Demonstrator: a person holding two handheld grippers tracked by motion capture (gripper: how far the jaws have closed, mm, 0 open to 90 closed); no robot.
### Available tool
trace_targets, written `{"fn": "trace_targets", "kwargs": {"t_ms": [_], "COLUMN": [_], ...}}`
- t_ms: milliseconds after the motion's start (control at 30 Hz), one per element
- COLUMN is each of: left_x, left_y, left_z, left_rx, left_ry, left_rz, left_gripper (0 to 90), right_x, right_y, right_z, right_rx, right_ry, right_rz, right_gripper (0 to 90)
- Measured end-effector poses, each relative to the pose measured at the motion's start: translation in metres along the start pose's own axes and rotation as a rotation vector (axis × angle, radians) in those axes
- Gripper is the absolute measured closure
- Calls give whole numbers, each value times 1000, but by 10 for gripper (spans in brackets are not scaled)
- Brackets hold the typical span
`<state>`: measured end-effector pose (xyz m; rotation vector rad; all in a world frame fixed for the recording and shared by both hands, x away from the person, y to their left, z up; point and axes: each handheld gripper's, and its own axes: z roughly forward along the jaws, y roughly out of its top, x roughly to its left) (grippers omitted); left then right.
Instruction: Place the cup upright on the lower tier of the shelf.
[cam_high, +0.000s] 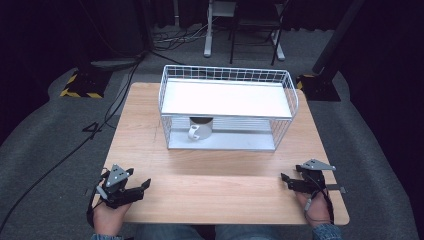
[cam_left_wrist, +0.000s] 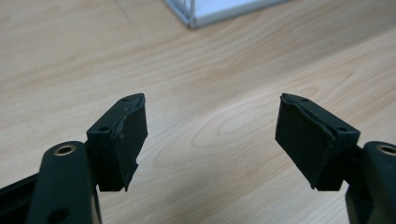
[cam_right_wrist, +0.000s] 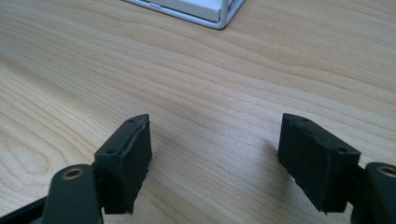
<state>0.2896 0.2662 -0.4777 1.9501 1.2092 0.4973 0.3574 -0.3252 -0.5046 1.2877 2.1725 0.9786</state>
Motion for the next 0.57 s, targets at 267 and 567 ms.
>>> {"fn": "trace_targets", "kwargs": {"t_ms": [267, 567], "left_x": [14, 15], "left_y": [-17, -14], "left_z": [22, 26], "left_rx": [108, 127], "left_ry": [48, 50], "left_rz": [-20, 24], "left_gripper": [194, 134], "right_x": [0, 0], "right_y": [0, 0], "right_z": [0, 0], "right_rx": [-2, 0], "right_ry": [1, 1], "right_rz": [-2, 0], "right_gripper": [262, 262]}}
